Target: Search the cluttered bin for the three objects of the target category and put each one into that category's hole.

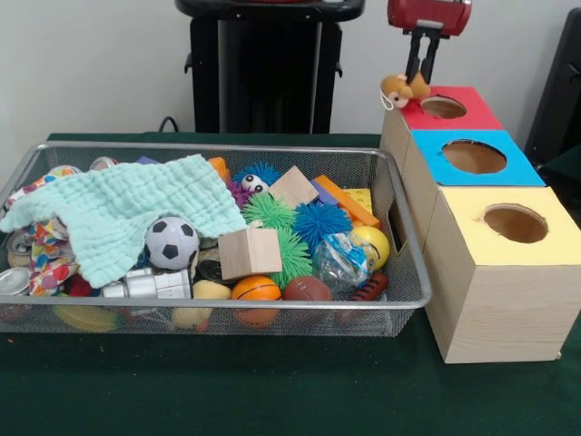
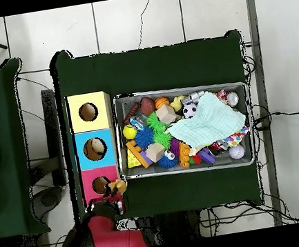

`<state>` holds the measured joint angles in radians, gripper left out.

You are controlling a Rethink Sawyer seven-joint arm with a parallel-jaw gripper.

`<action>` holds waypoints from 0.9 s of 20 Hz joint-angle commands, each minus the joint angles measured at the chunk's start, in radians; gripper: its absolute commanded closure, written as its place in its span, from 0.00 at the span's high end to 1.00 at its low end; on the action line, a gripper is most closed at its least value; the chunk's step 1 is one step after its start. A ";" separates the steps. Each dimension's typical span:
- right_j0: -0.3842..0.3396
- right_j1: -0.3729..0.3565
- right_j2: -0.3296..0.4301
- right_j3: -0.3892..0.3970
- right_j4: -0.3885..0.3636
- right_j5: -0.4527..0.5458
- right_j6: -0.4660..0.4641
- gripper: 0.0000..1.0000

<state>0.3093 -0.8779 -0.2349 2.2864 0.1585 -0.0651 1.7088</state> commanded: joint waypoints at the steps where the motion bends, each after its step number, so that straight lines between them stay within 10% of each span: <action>1: 0.019 0.073 0.093 0.077 0.064 -0.021 0.300 0.00; 18: 0.294 0.084 -0.055 -0.038 0.291 0.160 0.329 0.00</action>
<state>0.5929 -0.8608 -0.2752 2.3077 0.3566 -0.0235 1.7562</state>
